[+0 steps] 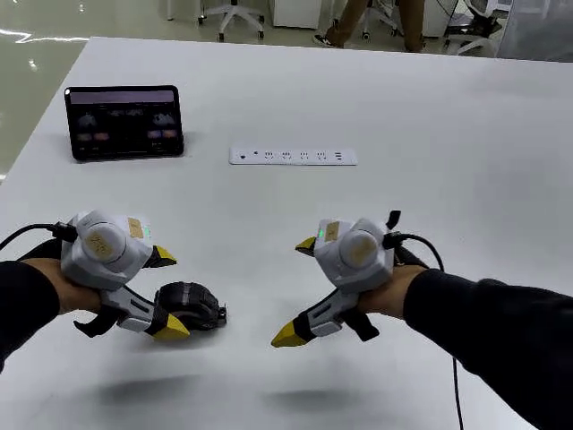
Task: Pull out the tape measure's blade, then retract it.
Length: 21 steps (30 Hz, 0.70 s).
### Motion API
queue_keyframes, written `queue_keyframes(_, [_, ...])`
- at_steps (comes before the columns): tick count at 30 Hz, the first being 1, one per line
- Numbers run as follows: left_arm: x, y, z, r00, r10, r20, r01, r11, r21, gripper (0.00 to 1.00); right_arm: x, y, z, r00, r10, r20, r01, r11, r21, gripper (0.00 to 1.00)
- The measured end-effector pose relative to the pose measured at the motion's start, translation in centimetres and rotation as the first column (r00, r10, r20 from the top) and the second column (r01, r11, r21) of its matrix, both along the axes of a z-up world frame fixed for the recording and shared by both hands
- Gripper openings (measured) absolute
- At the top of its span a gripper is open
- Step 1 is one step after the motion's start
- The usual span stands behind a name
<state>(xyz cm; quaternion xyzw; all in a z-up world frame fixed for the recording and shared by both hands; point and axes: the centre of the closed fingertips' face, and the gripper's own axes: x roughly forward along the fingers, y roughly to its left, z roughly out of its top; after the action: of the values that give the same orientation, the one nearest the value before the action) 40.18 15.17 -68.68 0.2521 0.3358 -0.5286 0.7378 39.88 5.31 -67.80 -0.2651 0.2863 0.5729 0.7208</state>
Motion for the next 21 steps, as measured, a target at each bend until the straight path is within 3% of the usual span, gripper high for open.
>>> queue_keyframes(3, [-0.1,-0.4,-0.5,1.000,-0.018,-0.022,0.019,1.000,0.006,0.59,0.2,1.1,-0.5,1.000,0.012,-0.015,-0.012,1.000,0.006,0.84])
queue_keyframes(10, [0.1,-0.9,-1.8,0.998,-0.052,-0.020,0.053,0.997,0.060,0.49,0.3,3.3,-1.7,0.998,0.054,-0.032,-0.055,0.998,-0.013,0.74])
queue_keyframes(13, [0.1,-1.0,-2.0,0.998,-0.052,-0.032,0.053,0.997,0.049,0.46,0.3,4.1,-2.2,0.997,0.070,-0.035,-0.071,0.997,-0.024,0.71])
queue_keyframes(19, [0.2,-1.1,-2.3,0.997,-0.078,-0.028,0.080,0.995,0.060,0.35,0.1,4.9,-3.7,0.992,0.088,-0.091,-0.092,0.995,-0.039,0.59])
queue_keyframes(21, [0.5,-0.9,-2.3,0.996,-0.091,-0.002,0.091,0.993,0.079,0.31,0.1,5.1,-4.0,0.991,0.096,-0.091,-0.100,0.994,-0.043,0.54])
